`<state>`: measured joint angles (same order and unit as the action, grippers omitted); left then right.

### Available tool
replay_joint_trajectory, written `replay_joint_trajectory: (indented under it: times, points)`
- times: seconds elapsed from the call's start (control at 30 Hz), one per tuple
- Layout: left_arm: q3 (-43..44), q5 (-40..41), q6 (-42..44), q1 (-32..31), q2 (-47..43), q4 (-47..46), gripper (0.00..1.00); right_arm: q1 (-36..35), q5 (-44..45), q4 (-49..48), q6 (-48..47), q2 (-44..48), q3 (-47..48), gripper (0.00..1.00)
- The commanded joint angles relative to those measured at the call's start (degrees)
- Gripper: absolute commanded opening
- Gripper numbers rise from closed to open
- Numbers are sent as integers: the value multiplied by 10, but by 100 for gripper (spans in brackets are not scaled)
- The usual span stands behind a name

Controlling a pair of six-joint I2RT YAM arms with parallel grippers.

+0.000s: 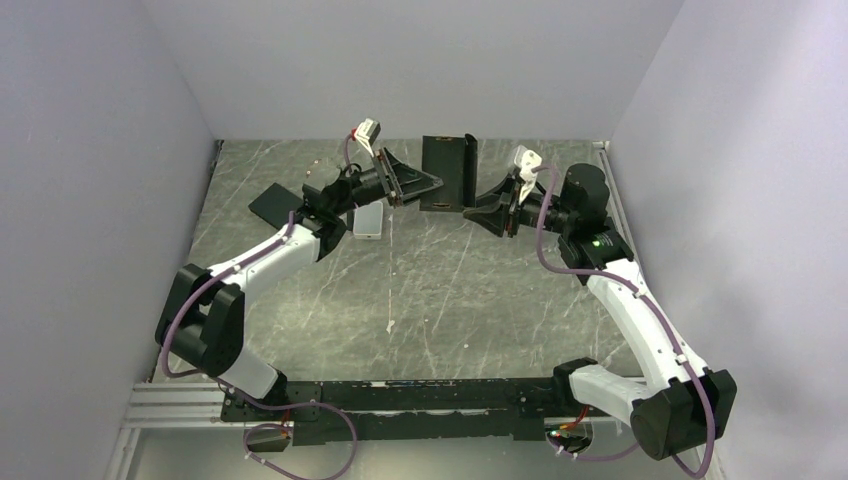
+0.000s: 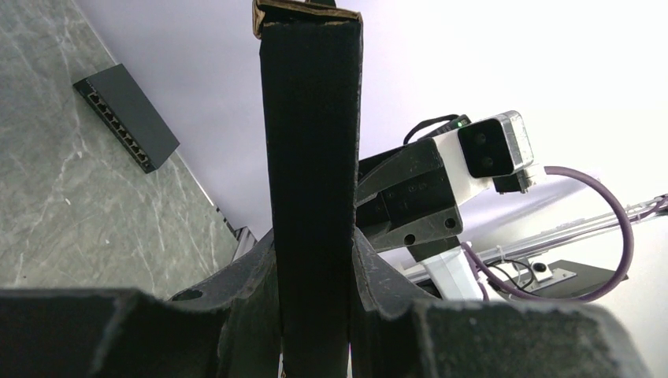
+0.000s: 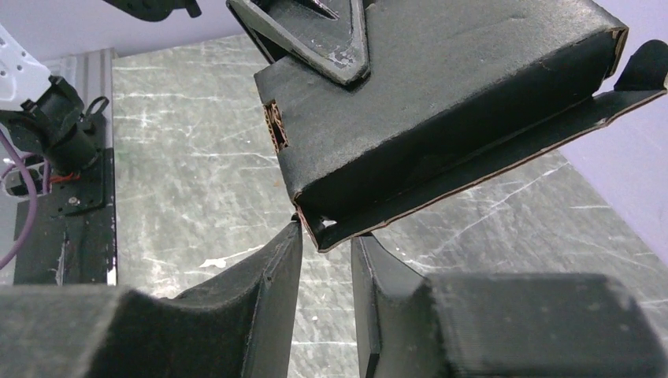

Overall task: Fold the paper box
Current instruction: Close the paper box at the center of the board.

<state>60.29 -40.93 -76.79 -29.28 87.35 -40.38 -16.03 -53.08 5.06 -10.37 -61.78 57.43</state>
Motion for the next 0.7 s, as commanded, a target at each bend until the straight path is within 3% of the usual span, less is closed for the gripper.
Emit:
replay_joint_trajectory:
  times: [0.0,0.67]
  points:
    - [-4,-3,-28,-5,5,-65,0,1,-27,-72,50,17,-4,34]
    - [-4,-1,-25,-5,2,-53,0,15,-12,-74,70,31,1,26]
